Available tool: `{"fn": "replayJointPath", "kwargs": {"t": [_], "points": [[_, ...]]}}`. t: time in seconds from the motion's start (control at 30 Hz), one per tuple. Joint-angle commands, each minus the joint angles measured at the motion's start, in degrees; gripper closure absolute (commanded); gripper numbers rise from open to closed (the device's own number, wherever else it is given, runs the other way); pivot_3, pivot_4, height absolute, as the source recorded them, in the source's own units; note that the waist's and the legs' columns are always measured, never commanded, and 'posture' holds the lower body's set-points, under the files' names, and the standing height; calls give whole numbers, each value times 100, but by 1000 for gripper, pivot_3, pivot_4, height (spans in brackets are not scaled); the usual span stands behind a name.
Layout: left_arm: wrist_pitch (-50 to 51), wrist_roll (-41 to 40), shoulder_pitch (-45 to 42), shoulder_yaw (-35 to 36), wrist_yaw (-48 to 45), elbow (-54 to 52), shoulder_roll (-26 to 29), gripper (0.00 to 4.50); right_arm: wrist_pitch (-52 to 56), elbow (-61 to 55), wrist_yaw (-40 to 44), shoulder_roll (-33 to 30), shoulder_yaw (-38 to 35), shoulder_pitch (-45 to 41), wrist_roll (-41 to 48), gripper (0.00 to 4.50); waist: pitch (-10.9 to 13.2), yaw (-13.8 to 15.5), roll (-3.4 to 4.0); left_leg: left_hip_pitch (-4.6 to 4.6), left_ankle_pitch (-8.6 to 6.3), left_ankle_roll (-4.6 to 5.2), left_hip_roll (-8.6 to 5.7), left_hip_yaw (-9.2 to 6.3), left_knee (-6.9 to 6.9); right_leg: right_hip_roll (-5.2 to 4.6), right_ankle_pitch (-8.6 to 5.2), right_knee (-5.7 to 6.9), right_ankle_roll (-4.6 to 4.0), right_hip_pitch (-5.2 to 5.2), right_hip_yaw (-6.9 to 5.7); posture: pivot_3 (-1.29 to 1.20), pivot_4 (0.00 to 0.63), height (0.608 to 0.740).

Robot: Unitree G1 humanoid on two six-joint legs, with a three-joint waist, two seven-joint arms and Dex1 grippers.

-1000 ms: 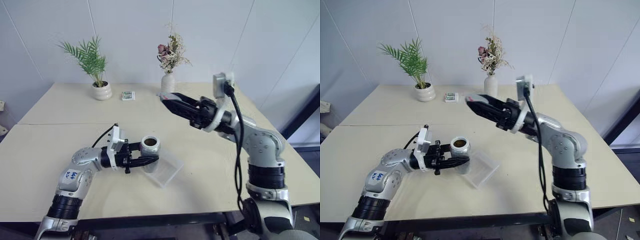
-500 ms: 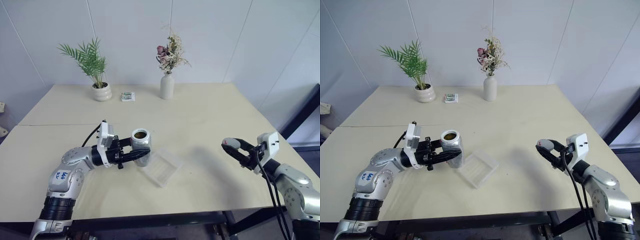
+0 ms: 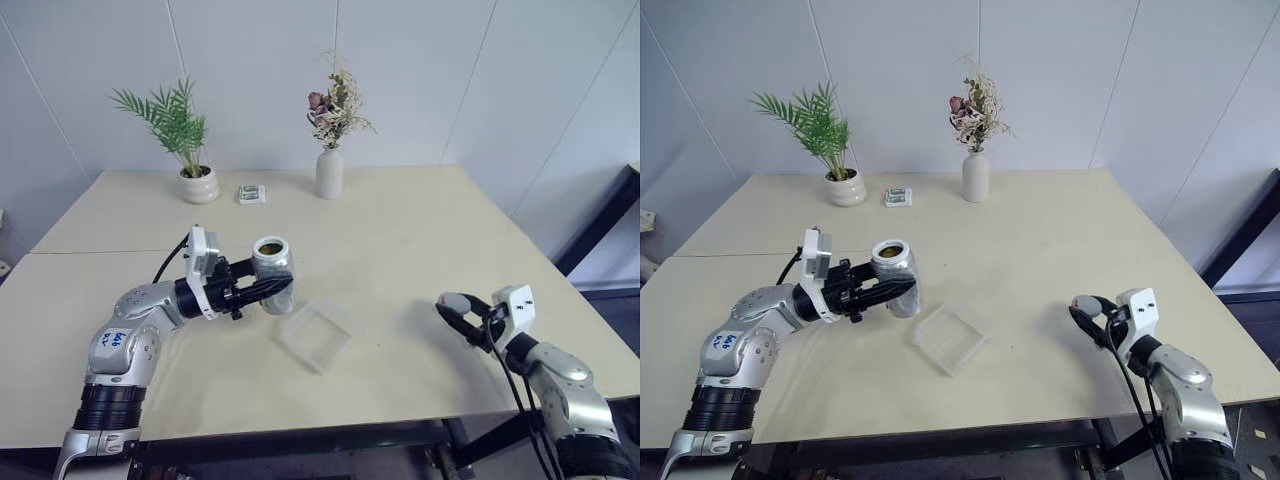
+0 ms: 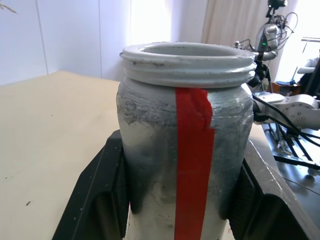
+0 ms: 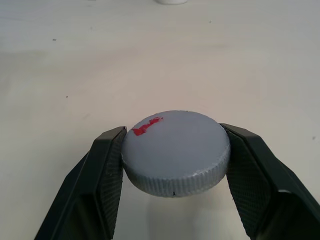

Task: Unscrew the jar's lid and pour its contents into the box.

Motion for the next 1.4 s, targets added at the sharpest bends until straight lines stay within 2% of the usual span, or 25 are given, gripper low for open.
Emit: {"fn": "replayJointPath", "kwargs": {"t": [0.03,0.1,0.13,0.33,0.5,0.67,0.73,0.93,1.07,1.4], "points": [[-81,-46,-47,119,101,-242,32,2481,-176,46,103,-7,-11,-56,8,652,0,3,0,0,0,0,0,0,0,0,0,0,0,0,0,0,150,740],[-216,47,-24,91,97,-281,69,2481,-164,-11,147,-61,-46,-52,69,55,0,-2,0,-1,-1,-1,-1,2,0,-1,2,0,2,0,2,0,150,740],[-265,82,-13,83,100,-293,81,2481,-140,-51,172,-84,-66,-43,109,22,0,-3,0,-1,-1,-1,-1,2,0,-1,2,0,3,0,2,0,150,740],[-334,227,1,77,193,-290,185,2481,216,-1008,353,-360,-129,194,336,22,0,8,1,0,-1,-1,-1,3,0,0,4,1,2,0,3,0,150,740],[-233,260,-75,135,129,-3,391,2481,1217,-2709,681,-972,-339,313,1195,22,1,-3,2,0,-2,-1,-1,3,0,0,4,1,3,-1,4,0,150,740],[-648,677,-56,-120,-206,247,692,2481,1985,-3788,1030,-1558,-269,264,1774,22,1,5,2,3,-2,-1,0,3,0,1,3,-2,1,0,3,0,150,740],[-811,761,-118,-229,-301,255,642,2481,2252,-4116,1345,-1887,-180,130,1978,22,1,26,2,1,-2,-1,0,5,1,0,3,-8,1,1,5,0,150,740],[-1062,1099,-342,-353,-98,491,561,2481,2582,-4253,1570,-2151,-69,-105,2177,22,2,60,-1,-2,-3,1,0,7,1,-1,3,-13,1,0,6,0,150,740],[-208,894,-650,-264,364,312,561,2481,2557,-4152,1480,-2061,-75,-78,2074,22,2,68,-1,-4,-4,2,0,7,2,-1,4,-12,2,-1,6,0,150,740],[540,842,-1003,-300,851,229,541,2481,2582,-4247,1510,-2052,-58,102,2109,22,2,77,-2,-3,-4,3,0,7,2,-1,5,-6,3,-3,6,0,150,740]]}}
